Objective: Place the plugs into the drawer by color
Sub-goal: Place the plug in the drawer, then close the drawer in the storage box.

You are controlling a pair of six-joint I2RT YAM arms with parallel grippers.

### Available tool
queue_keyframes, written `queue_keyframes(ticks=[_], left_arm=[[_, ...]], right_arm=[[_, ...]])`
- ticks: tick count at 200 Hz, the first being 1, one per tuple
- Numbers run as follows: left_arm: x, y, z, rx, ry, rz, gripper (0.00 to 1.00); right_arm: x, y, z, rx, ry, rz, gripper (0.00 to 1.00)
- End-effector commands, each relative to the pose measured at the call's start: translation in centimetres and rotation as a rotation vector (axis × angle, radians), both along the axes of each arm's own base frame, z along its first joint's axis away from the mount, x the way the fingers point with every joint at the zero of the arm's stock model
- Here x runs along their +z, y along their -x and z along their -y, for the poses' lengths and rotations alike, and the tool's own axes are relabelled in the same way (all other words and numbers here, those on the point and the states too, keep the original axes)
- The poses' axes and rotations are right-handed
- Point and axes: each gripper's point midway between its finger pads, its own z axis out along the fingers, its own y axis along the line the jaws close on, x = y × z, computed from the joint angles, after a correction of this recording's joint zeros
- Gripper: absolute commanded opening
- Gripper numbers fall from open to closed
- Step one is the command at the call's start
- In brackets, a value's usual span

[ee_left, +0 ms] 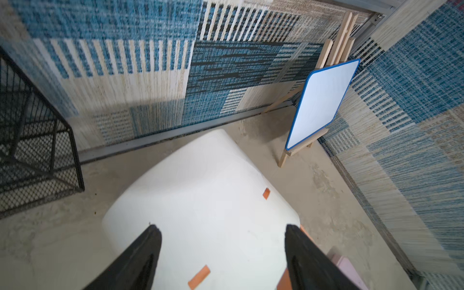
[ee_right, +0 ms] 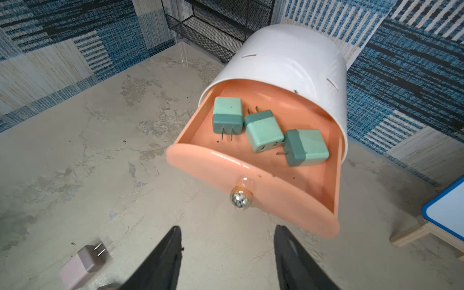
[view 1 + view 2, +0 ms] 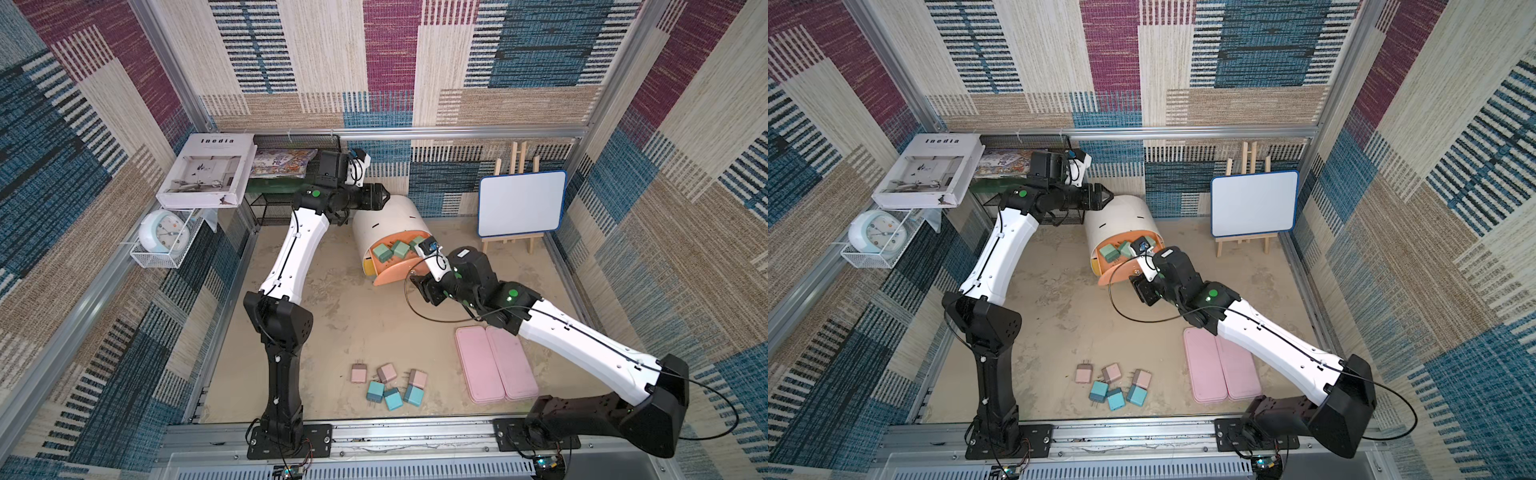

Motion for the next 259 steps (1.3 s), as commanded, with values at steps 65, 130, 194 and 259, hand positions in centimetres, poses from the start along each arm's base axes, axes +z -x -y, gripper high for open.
queue_keyframes(ticks=[65,130,194,259], left_arm=[[-3.1,-4.7,1.2,-0.105,-0.135,0.164,0.91],[-4.4,-6.4,0.9,-0.106,-0.069,0.150,0.99],[-7.2,-7.1,1.1,-0.123,-0.017,0.074,0.99],[-7.8,-7.0,0.7,-0.128,0.000,0.042,0.97]], right_arm=[[-1.5,0.5,-0.3,-0.047,-0.144,0.214,0.65],[-4.0,-0.7,-1.5,-0.063,-0.094,0.193,0.65],[-4.7,-2.0,-2.4,-0.083,-0.052,0.190,0.65],[-4.4,-3.7,-3.1,-0.125,-0.030,0.217,0.66]])
